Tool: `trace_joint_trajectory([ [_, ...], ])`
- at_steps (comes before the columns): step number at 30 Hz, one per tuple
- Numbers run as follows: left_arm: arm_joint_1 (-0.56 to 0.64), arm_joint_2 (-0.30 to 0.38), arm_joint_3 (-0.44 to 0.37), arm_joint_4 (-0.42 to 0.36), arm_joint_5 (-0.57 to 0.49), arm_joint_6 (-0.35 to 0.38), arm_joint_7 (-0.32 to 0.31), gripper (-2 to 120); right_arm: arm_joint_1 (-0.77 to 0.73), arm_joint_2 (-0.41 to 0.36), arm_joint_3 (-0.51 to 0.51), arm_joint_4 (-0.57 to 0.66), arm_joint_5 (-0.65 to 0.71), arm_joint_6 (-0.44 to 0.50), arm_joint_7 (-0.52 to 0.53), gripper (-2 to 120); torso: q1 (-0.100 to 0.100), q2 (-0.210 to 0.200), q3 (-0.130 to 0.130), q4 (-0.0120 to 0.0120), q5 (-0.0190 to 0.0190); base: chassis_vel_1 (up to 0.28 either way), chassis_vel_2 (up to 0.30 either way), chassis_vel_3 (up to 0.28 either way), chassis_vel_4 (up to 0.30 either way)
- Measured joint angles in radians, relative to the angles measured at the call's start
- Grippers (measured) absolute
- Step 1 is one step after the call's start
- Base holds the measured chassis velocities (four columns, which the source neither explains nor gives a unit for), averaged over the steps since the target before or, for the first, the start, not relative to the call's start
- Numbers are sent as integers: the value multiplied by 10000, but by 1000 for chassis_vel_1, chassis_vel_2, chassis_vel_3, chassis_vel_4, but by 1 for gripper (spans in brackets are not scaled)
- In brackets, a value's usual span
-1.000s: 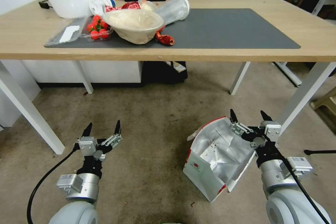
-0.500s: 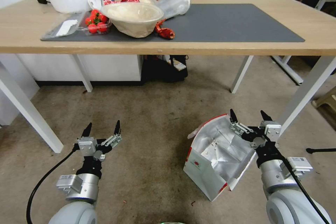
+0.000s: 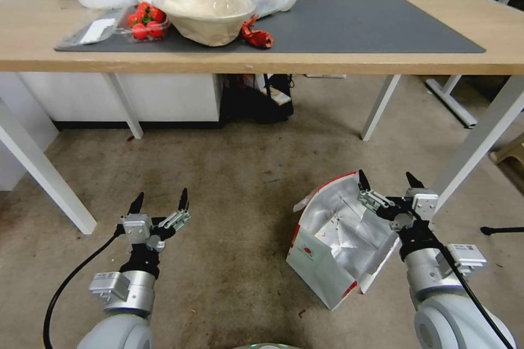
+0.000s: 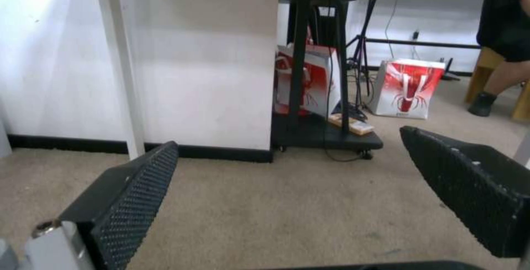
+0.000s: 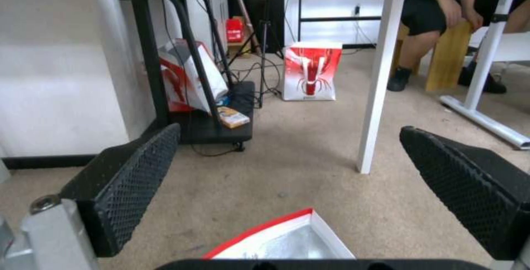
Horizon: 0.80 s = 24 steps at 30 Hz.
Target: Pick up the food delivery bag from the floor and place it on the table.
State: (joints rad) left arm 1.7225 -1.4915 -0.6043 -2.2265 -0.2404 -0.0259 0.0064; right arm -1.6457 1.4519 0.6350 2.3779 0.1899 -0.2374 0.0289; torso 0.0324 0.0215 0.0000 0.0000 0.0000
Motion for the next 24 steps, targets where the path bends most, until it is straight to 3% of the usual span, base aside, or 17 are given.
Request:
trace_joint_trajectory([
  [9, -81, 33, -24, 187, 0, -132, -8, 100, -114, 144, -51, -31, -122, -343, 562, 100, 1, 37, 0, -1, -1, 0, 0, 0, 0],
  [17, -92, 109, -45, 192, 0, -135, -7, 100, 559, 140, -21, -745, 496, -2099, 3441, 100, 7, 68, 0, -1, -1, 0, 0, 0, 0],
  [24, -103, 110, -46, 297, -1, -164, -4, 100, 1316, 151, -135, -2318, 1191, -2169, 4523, 100, 11, 81, 0, 0, 1, 0, 0, 0, 0],
])
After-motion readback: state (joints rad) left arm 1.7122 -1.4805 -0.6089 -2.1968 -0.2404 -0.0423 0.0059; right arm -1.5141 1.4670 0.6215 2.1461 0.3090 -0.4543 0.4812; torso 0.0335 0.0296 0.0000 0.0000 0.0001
